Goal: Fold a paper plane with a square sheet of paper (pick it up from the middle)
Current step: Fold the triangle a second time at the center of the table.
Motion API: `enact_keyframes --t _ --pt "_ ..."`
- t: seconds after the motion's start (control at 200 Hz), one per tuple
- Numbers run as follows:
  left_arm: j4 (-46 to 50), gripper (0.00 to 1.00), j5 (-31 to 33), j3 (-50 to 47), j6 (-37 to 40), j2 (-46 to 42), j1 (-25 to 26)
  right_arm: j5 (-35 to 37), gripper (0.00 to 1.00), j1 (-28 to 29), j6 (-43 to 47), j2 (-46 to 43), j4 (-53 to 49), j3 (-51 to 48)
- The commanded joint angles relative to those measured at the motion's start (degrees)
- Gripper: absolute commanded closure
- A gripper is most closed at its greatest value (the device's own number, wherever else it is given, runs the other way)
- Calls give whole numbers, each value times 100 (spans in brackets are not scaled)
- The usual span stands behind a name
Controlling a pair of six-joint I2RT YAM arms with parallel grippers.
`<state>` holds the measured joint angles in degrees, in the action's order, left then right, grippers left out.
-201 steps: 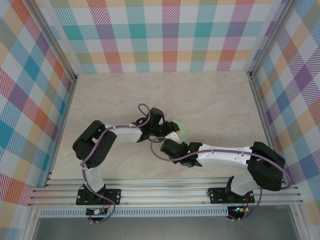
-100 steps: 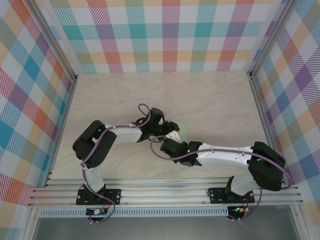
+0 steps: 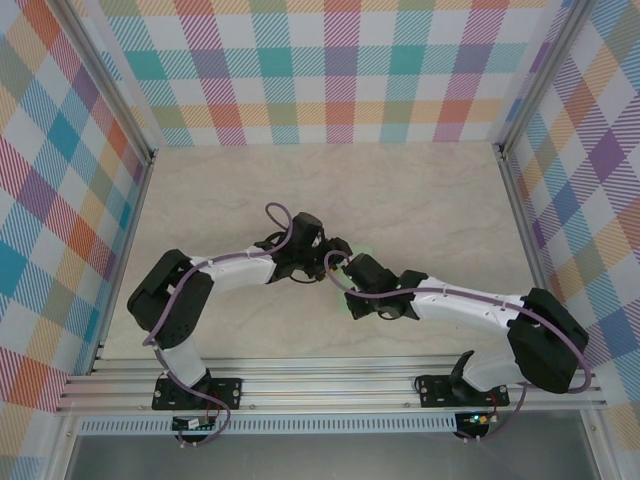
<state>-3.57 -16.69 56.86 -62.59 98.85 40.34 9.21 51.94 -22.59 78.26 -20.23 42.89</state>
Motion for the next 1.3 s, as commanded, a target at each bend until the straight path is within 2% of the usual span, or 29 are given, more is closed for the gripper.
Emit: enact_keyframes --t 0.0,0.165,0.425,0.8,1.16,1.295 --pt "595 38 680 -125 210 -433 -35 -1252 90 -383 276 -40 391 -123" --pt "870 37 1038 -306 279 -744 -35 -1982 90 -951 463 31 412 -113" --pt "646 49 891 -585 366 -902 -1 -2864 86 -1681 714 467 329 2" --pt "322 54 424 -521 526 -531 292 -2899 87 -2299 917 958 116 275" --pt "167 58 215 -75 546 79 637 -3017 86 -2546 1295 1284 -124 610" --pt "81 63 108 85 513 277 701 -2951 86 -2617 1373 1379 -191 702"
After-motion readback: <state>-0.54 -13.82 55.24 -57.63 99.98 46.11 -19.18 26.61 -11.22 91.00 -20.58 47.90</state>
